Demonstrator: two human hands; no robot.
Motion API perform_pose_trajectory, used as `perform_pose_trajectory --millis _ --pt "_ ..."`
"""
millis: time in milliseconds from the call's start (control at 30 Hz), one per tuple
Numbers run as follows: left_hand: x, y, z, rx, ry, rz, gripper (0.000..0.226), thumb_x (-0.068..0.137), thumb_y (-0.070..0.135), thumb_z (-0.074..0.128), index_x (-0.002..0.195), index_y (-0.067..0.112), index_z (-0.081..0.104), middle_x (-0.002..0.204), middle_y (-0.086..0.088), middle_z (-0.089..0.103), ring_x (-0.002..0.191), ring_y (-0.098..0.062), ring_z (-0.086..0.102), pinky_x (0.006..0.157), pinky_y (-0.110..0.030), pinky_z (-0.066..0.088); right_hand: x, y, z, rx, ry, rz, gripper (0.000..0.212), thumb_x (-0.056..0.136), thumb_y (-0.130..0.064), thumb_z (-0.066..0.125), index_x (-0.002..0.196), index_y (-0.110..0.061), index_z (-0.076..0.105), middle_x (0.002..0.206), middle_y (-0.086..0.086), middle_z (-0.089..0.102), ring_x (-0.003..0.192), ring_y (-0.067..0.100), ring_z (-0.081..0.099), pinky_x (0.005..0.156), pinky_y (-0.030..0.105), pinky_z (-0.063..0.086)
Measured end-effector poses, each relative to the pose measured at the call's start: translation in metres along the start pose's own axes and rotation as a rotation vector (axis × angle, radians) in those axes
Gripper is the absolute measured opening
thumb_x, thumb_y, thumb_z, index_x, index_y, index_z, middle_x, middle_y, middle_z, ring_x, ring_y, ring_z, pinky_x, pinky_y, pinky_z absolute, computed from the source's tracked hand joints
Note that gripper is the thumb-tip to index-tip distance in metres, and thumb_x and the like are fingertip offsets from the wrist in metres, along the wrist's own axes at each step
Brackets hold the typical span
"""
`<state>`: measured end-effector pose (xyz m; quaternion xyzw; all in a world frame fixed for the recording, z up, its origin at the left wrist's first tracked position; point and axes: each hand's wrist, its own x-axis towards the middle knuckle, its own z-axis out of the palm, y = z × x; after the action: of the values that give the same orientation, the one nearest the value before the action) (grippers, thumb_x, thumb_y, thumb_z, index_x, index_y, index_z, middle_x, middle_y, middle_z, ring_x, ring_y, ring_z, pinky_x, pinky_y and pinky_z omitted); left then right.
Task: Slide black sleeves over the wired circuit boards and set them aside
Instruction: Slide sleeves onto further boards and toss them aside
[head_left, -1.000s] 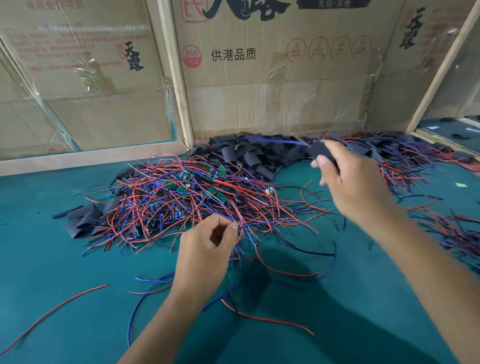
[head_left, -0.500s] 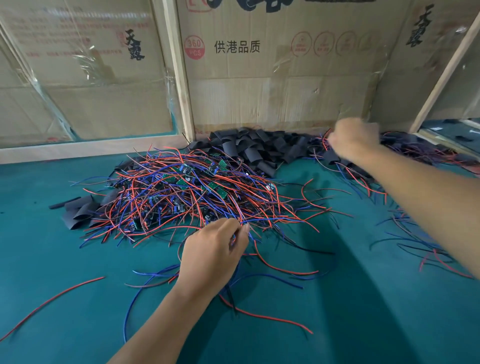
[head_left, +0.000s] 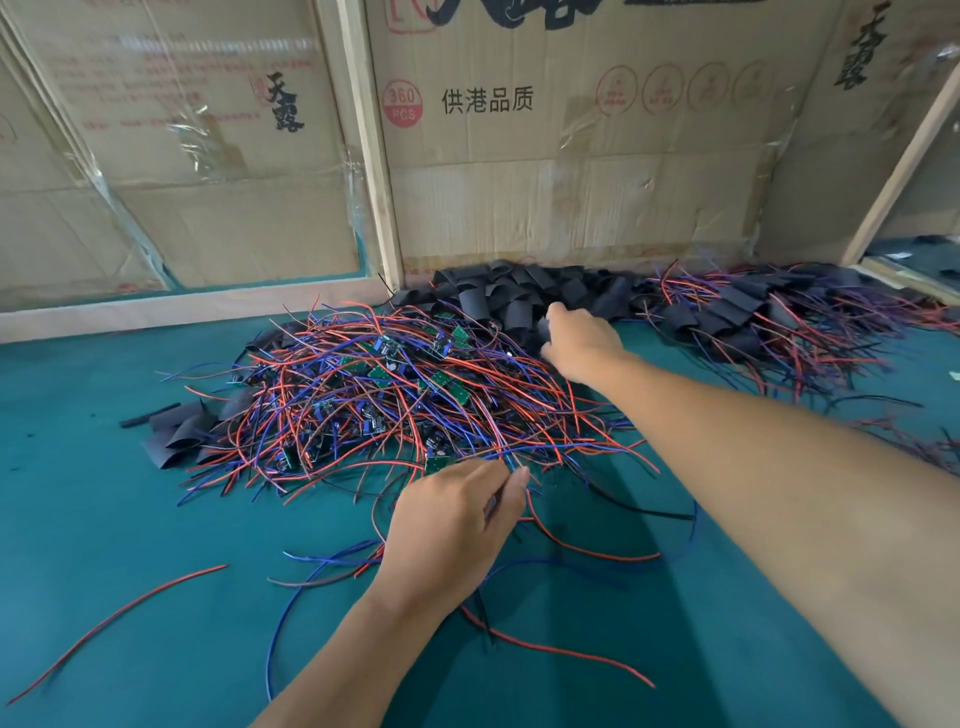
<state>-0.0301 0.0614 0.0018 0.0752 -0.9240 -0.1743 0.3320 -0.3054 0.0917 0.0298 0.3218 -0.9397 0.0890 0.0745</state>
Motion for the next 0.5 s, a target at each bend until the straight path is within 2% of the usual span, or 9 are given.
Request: perform_pose_trajectory --millis 133,200,267,333,400,433,500 --pt "0.0 -0.002 0.001 -0.009 0.001 -0.026 0.047 0.1 0.042 0.043 0.061 0.016 0.035 0.055 0.004 0.032 0.05 -0.021 0.034 0.045 -0.034 0.028 -0.01 -0.003 -0.017 0.063 0.069 0.076 0.022 0.096 -0.02 0.055 0.116 -0.01 0.051 0.111 0.018 0.065 0.097 0.039 0.064 0.067 0.037 0.039" --pt "0.0 -0.001 0.001 0.0 0.007 -0.02 0.047 0.099 0.042 0.043 0.061 0.016 0.036 0.054 0.005 0.033 0.049 -0.02 0.035 0.045 -0.033 0.028 -0.021 0.004 -0.027 0.139 0.101 0.134 0.015 0.098 -0.026 0.053 0.104 -0.012 0.049 0.099 0.014 0.06 0.086 0.035 0.057 0.064 0.037 0.037" --pt "0.0 0.0 0.0 0.01 0.01 -0.007 0.046 0.099 0.041 0.043 0.06 0.017 0.037 0.054 0.006 0.034 0.048 -0.02 0.035 0.045 -0.033 0.028 -0.039 0.013 -0.033 0.182 0.106 0.149 0.024 0.099 -0.031 0.051 0.085 -0.012 0.045 0.08 0.008 0.052 0.077 0.032 0.05 0.06 0.035 0.035" --pt "0.0 0.001 -0.001 0.017 0.017 -0.007 0.045 0.099 0.041 0.043 0.061 0.018 0.037 0.054 0.005 0.035 0.049 -0.019 0.035 0.044 -0.032 0.026 -0.063 0.021 -0.039 0.253 0.102 0.122 0.035 0.1 -0.033 0.049 0.074 -0.009 0.047 0.067 0.01 0.051 0.074 0.036 0.055 0.054 0.035 0.033" --pt "0.0 0.001 -0.002 0.014 0.029 -0.015 0.043 0.099 0.04 0.044 0.062 0.02 0.036 0.055 0.007 0.031 0.05 -0.018 0.032 0.046 -0.03 0.022 -0.088 0.028 -0.045 0.395 0.188 0.078 0.035 0.101 -0.035 0.049 0.078 -0.011 0.059 0.068 0.015 0.06 0.076 0.039 0.06 0.056 0.036 0.038" --pt "0.001 0.0 -0.002 0.011 0.027 -0.032 0.042 0.099 0.04 0.045 0.063 0.021 0.037 0.056 0.007 0.031 0.052 -0.018 0.033 0.048 -0.03 0.022 -0.1 0.03 -0.048 0.496 0.282 0.067 0.032 0.1 -0.035 0.05 0.076 -0.017 0.061 0.067 0.013 0.061 0.073 0.038 0.061 0.059 0.033 0.042" --pt "0.003 -0.002 -0.003 0.018 0.009 -0.108 0.035 0.097 0.039 0.051 0.068 0.02 0.048 0.061 0.009 0.043 0.059 -0.019 0.045 0.05 -0.031 0.031 -0.124 0.025 -0.054 0.832 0.434 0.088 0.031 0.099 -0.028 0.05 0.069 -0.024 0.049 0.062 0.005 0.06 0.065 0.032 0.064 0.059 0.032 0.047"
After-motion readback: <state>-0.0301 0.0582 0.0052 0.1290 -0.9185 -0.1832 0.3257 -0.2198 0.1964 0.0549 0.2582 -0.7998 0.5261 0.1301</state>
